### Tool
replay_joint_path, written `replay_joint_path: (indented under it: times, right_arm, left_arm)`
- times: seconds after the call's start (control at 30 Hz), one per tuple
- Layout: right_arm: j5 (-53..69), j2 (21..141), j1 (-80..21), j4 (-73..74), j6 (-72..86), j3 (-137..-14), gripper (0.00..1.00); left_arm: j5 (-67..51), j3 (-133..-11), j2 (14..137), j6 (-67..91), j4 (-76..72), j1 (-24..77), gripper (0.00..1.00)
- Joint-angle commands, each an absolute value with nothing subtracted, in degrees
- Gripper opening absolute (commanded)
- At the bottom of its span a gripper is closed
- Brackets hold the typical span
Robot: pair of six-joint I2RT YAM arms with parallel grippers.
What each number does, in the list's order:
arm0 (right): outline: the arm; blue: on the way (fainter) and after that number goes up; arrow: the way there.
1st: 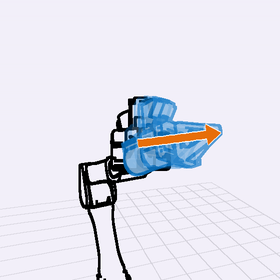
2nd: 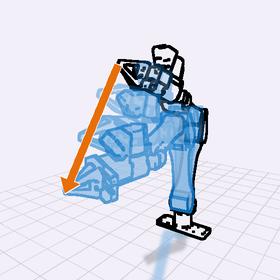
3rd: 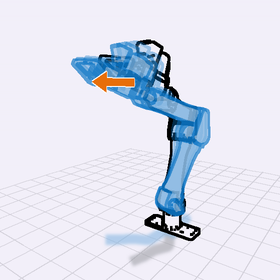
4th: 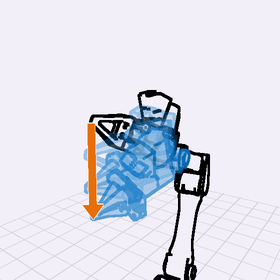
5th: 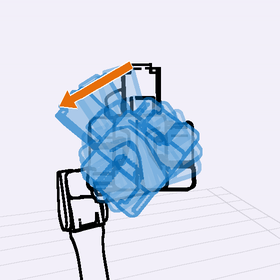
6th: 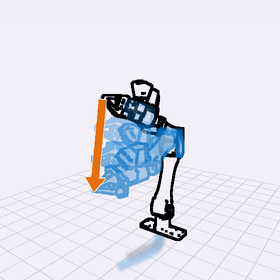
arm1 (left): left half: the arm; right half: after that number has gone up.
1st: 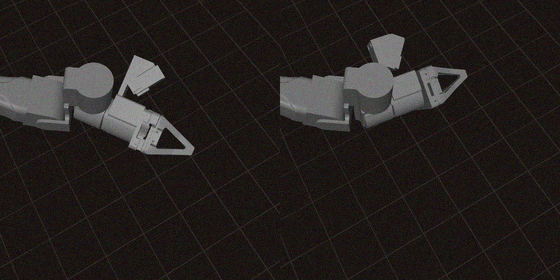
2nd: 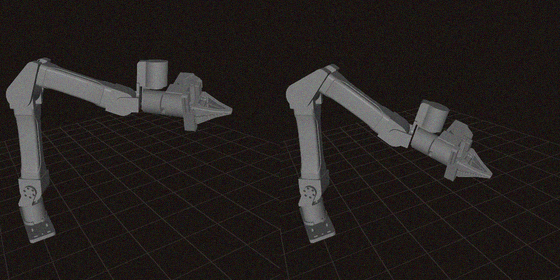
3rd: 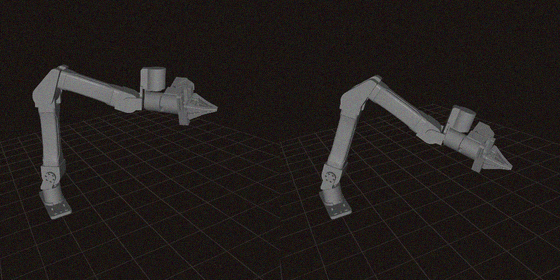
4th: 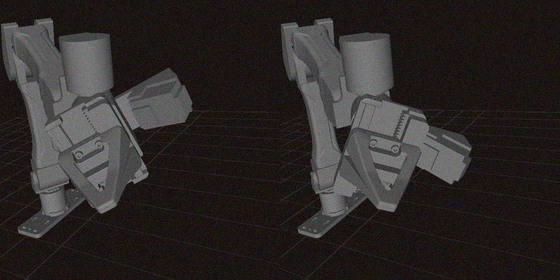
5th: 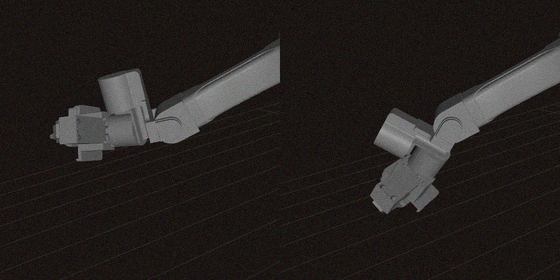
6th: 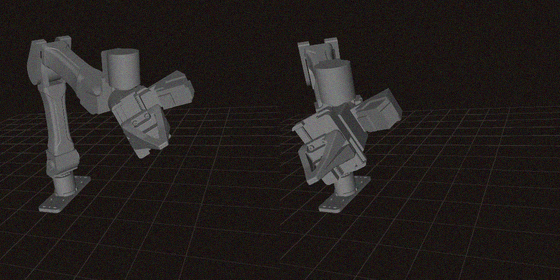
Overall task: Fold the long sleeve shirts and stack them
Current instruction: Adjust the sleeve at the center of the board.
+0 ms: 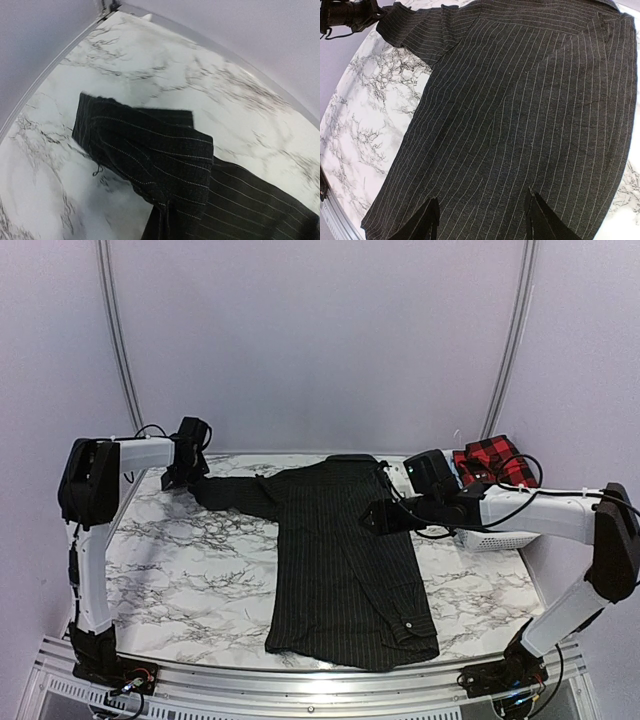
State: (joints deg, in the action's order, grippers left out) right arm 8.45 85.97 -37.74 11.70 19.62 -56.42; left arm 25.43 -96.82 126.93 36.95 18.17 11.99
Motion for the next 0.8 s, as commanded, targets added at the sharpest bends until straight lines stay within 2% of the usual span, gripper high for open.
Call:
replay_joint_path:
  times: [0.0, 0.13, 0.17, 0.33, 0.43, 0.6, 0.77]
  right_arm:
    - [7.4, 84.1, -38.2, 12.9, 18.9, -57.8, 0.54]
    - [6.7, 84.4, -38.2, 12.9, 18.4, -57.9, 0.54]
    - [6.6, 84.6, -38.2, 13.0, 18.3, -58.0, 0.54]
    - [6.8, 86.3, -38.2, 13.7, 17.5, -59.3, 0.54]
    - [6.4, 86.7, -38.3, 13.8, 17.0, -59.9, 0.54]
    - [6.6, 88.2, -38.2, 13.5, 16.9, -60.5, 0.54]
    - [7.0, 88.8, -38.3, 13.0, 17.1, -60.7, 0.54]
  left_arm:
    - [28.5, -91.7, 116.6, 31.1, 17.3, 20.6, 0.00]
    - [27.2, -84.1, 111.9, 30.5, 17.2, 27.6, 0.01]
    - [26.0, -82.4, 111.5, 30.5, 17.1, 29.2, 0.05]
    - [19.0, -75.6, 108.4, 28.4, 17.1, 33.5, 0.45]
    - [19.1, -70.9, 103.4, 28.0, 16.7, 33.4, 0.61]
    - [18.5, -68.7, 97.9, 28.4, 16.1, 30.5, 0.66]
    - [6.2, -71.4, 101.8, 28.4, 13.7, 23.9, 0.66]
